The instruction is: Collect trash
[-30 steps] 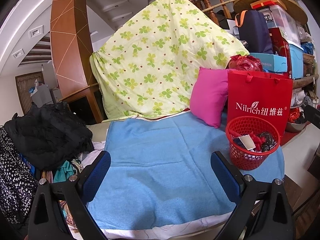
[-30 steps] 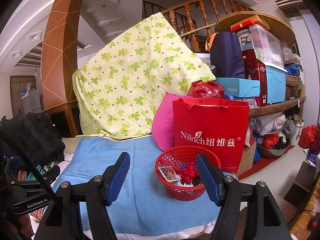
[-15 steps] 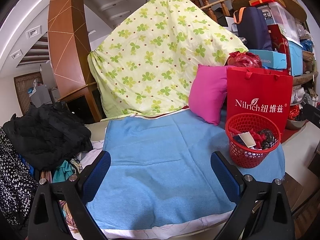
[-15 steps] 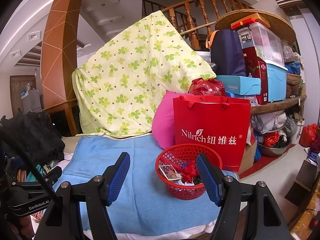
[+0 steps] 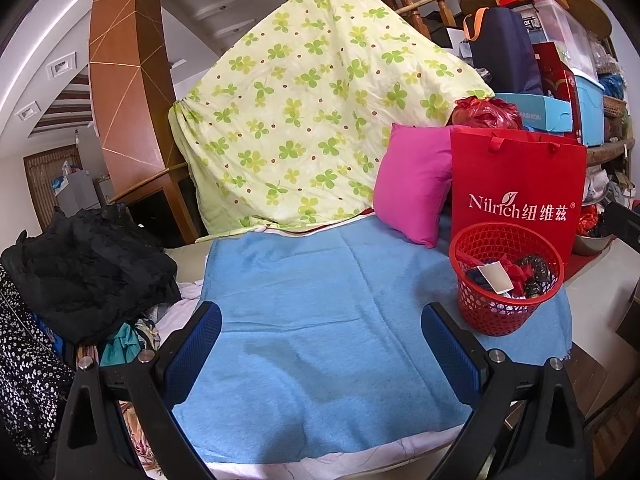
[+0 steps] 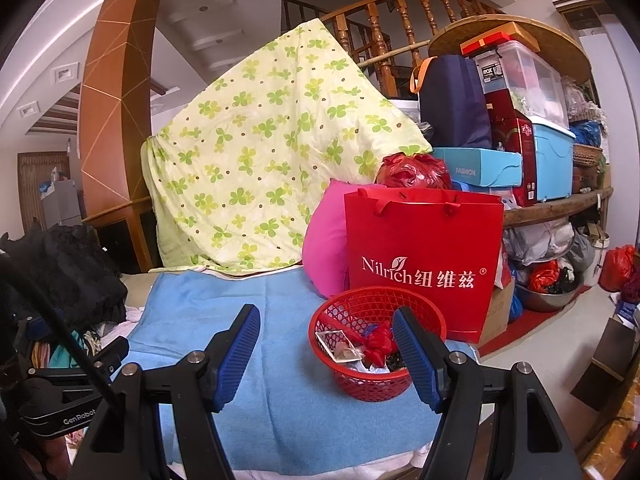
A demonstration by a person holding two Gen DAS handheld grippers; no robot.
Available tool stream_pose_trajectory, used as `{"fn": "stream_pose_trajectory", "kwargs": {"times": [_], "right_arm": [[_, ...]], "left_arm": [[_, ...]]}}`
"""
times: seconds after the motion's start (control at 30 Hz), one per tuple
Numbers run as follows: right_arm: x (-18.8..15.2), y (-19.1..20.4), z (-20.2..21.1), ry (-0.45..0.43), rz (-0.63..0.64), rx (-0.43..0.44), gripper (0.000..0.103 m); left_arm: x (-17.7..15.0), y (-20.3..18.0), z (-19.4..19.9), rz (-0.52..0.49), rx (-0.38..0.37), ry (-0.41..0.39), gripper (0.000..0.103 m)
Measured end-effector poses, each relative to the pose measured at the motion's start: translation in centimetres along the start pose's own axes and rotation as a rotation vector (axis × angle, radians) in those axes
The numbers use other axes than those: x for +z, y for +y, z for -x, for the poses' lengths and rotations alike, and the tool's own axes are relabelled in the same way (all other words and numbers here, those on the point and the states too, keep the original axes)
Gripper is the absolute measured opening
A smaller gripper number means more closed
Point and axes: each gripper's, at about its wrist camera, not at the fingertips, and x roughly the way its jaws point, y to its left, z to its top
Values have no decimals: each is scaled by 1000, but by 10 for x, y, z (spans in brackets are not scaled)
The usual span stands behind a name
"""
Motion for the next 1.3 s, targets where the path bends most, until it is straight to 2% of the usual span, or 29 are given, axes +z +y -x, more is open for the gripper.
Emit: {"fn": "stream_pose_trajectory", "kwargs": {"times": [0.3, 0.83, 1.13, 1.3], "right_arm": [[6, -13, -15, 0, -14, -39, 72], [7, -9, -32, 12, -9, -45, 72], [9, 6, -51, 28, 19, -54, 72], [6, 21, -62, 38, 45, -30, 72]], "left_arm": [[5, -5, -15, -10, -6, 12, 100], [10, -9, -43, -14, -22, 43, 100], [10, -8, -52, 0, -33, 48, 100], [10, 1, -66, 21, -28, 60, 100]]}}
